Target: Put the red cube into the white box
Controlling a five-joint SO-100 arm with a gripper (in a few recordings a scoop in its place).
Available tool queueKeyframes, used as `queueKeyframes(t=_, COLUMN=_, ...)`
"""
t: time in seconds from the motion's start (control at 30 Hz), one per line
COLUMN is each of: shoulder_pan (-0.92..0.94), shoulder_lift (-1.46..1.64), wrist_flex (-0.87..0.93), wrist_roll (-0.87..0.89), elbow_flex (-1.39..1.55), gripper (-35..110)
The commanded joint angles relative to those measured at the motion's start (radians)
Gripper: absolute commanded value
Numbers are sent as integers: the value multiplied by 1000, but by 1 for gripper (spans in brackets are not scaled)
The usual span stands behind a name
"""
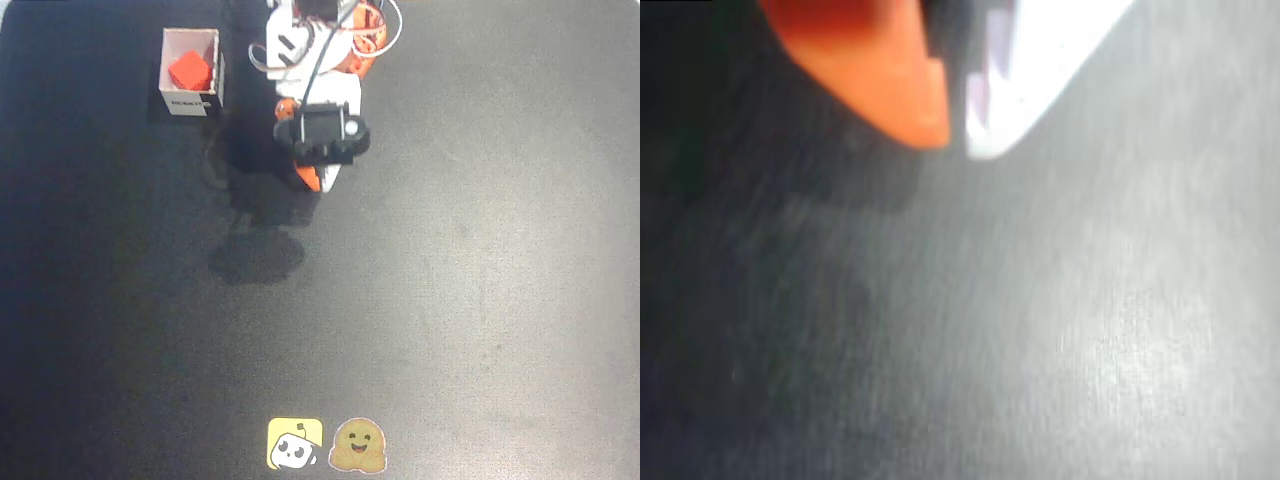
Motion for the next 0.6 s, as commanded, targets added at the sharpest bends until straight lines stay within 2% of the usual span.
queueKeyframes(t=0.0, shoulder_pan=3, shoulder_lift=0, wrist_flex=109, wrist_roll=35, elbow_flex=-3, gripper=0)
queueKeyframes(t=0.1, shoulder_pan=3, shoulder_lift=0, wrist_flex=204, wrist_roll=60, elbow_flex=-3, gripper=0)
queueKeyframes(t=0.57, shoulder_pan=0, shoulder_lift=0, wrist_flex=202, wrist_roll=52, elbow_flex=-3, gripper=0)
